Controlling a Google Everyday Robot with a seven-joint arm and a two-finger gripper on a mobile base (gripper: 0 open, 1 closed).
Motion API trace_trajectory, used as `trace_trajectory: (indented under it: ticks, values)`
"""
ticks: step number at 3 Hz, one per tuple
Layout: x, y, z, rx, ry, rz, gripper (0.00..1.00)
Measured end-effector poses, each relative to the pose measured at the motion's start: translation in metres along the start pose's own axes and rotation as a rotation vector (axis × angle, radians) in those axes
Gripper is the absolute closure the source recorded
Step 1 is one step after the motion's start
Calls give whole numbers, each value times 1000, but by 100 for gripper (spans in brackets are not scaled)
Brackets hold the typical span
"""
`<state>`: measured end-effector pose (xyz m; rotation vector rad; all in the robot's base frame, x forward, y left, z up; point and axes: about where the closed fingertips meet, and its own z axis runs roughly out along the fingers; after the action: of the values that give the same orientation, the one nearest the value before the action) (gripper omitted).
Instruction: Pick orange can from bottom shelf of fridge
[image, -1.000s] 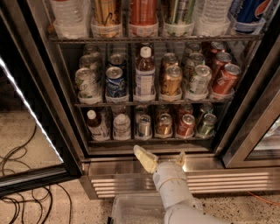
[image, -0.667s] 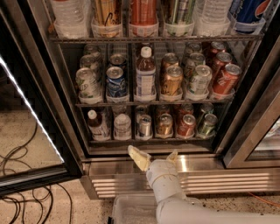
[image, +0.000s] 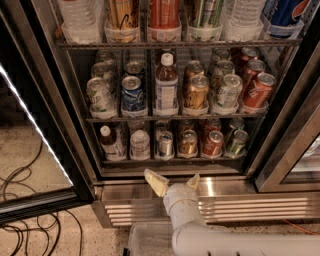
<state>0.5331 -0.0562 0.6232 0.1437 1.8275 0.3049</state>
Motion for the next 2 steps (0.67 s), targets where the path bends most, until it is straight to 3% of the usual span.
trace_trajectory:
  ticks: [1,2]
  values:
    - [25,-4,13,65,6,-31,0]
    - [30,-19,21,151,-30,-53,0]
